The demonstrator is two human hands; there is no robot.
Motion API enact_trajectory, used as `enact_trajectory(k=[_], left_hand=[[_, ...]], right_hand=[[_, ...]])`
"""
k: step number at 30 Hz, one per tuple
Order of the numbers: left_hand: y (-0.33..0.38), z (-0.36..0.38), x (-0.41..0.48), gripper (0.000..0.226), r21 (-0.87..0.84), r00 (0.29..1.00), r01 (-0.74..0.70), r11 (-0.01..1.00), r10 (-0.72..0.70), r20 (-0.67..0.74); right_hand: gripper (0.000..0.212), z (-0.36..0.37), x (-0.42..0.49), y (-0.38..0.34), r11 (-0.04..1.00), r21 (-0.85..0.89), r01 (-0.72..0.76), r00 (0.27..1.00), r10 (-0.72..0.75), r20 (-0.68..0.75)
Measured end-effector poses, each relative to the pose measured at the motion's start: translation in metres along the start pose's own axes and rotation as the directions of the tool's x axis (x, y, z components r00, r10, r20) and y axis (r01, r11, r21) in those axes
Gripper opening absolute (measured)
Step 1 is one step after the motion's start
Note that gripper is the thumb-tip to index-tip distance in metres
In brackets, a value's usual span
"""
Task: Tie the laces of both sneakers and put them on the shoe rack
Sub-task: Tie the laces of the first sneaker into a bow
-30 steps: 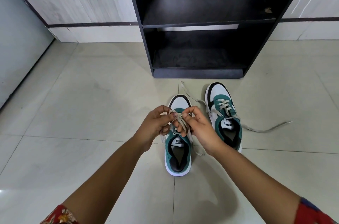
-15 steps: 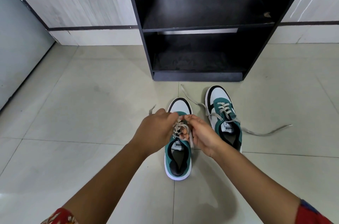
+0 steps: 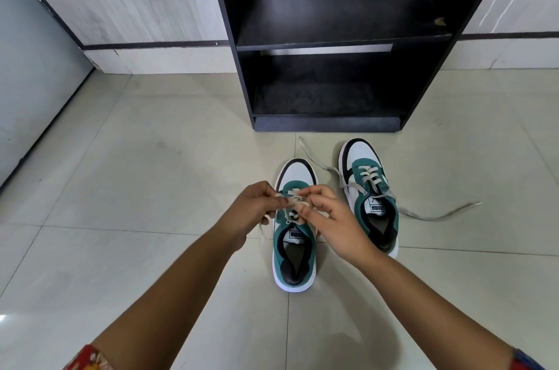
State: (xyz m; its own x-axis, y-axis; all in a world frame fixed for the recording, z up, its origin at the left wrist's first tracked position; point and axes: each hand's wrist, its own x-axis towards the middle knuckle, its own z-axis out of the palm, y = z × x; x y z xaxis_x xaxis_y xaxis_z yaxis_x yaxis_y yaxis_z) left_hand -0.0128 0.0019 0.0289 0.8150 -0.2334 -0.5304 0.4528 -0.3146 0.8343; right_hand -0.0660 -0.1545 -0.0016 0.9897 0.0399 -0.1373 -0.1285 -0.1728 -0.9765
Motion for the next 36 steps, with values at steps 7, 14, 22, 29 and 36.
enact_trajectory(k=[7, 14, 22, 29, 36], left_hand=[[-0.029, -0.01, 0.0, 0.022, -0.349, 0.994, 0.071, 0.934, -0.094, -0.052], [-0.061, -0.026, 0.006, 0.008, -0.828, 0.948, 0.186, 0.529, -0.317, 0.01], [-0.064, -0.024, 0.012, 0.026, -0.671, 0.903, 0.081, 0.737, -0.34, -0.264], [-0.067, -0.028, 0.024, 0.022, -0.654, 0.887, 0.082, 0.752, -0.354, -0.297], [-0.071, -0.033, 0.029, 0.021, -0.604, 0.875, 0.095, 0.791, -0.356, -0.329]], right_hand=[[0.029, -0.015, -0.015, 0.004, 0.767, 0.605, -0.213, 0.965, 0.261, 0.009], [0.045, -0.026, -0.021, 0.021, 0.515, 0.821, -0.246, 0.89, 0.456, -0.019], [0.037, -0.023, -0.027, 0.022, 0.737, -0.672, -0.072, 0.996, 0.019, -0.085], [0.027, -0.023, -0.026, 0.023, 0.59, -0.806, -0.051, 0.996, -0.023, -0.08], [0.029, -0.022, -0.033, 0.026, 0.522, -0.853, -0.027, 0.995, -0.066, -0.072]])
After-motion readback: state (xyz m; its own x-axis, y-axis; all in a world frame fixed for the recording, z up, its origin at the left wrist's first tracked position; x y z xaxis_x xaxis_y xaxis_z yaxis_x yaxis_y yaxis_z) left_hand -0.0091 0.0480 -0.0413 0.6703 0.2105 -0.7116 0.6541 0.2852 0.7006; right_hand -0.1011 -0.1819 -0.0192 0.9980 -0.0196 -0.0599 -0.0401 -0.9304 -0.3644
